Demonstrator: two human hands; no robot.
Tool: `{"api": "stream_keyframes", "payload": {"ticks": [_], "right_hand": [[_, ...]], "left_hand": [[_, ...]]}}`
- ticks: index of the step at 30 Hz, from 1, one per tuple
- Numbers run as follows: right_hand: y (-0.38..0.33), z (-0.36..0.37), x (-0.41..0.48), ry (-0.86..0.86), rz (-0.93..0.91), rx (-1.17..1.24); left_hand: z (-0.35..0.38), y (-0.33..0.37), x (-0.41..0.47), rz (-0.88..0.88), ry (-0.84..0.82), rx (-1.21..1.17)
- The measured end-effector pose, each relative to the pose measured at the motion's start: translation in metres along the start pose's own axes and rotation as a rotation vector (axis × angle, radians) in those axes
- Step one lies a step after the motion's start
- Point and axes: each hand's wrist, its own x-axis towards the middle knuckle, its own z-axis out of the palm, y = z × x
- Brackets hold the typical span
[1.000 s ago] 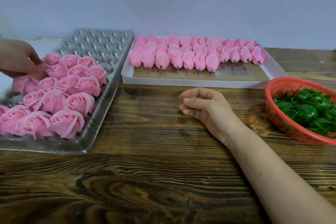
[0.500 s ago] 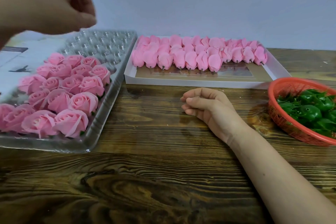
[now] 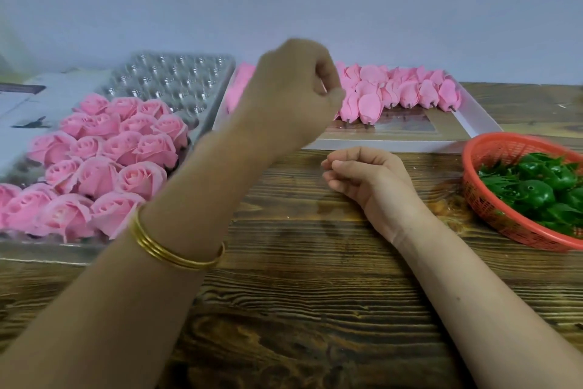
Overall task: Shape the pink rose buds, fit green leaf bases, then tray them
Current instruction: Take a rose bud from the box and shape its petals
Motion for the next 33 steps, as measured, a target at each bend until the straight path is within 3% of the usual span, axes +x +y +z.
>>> {"api": "stream_keyframes", "payload": {"ticks": [6, 15, 29, 33], "right_hand": [[-0.003, -0.002, 0.003, 0.100, -0.067, 0.012], [-0.006, -0.009, 0.006, 0.250, -0.153, -0.054], [-0.038, -0.020, 0.038, 0.442, -0.264, -0.392], [-0.054, -0.031, 0.069, 0.534, -0.235, -0.624]], "left_hand": [[0.052, -0.032, -0.005, -0.177, 0.034, -0.067], [0.081, -0.058, -0.024, -0.477, 0.004, -0.397], [0.083, -0.067, -0.026, -0.434, -0.011, -0.428], [0.084, -0.068, -0.027, -0.418, -0.021, -0.430]]}}
